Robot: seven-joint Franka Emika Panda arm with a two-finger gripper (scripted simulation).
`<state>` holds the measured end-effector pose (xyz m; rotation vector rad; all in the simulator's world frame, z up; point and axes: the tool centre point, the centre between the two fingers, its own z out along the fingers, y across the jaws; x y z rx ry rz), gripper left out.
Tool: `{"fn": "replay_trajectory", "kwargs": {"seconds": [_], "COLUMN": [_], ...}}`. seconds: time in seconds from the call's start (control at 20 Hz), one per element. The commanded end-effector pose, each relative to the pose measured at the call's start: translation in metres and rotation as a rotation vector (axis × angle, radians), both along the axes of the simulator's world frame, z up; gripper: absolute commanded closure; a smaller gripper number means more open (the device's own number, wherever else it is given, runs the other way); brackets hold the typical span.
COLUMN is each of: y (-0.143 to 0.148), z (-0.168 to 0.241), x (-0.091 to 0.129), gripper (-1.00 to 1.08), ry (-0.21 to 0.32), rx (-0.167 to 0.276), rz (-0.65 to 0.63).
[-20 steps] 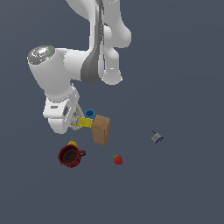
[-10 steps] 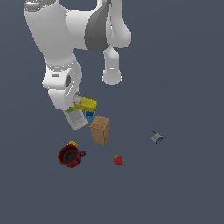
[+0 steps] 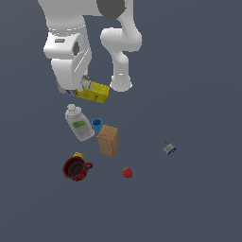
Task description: Pick up a designated object from a clutter of objects.
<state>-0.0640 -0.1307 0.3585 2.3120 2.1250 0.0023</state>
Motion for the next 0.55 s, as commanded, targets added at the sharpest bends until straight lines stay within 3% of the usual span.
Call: {"fn": "replay_trajectory", "kwargs": {"seconds": [0.0, 0.5], "y": [0.004, 0.010], "z": [0.015, 0.041], "x": [-0.006, -0.015], "gripper": [1.08, 1.08], "ry": [0.001, 0.002], "rx": [0.000, 0.000], "rz": [0.000, -0.001]}}
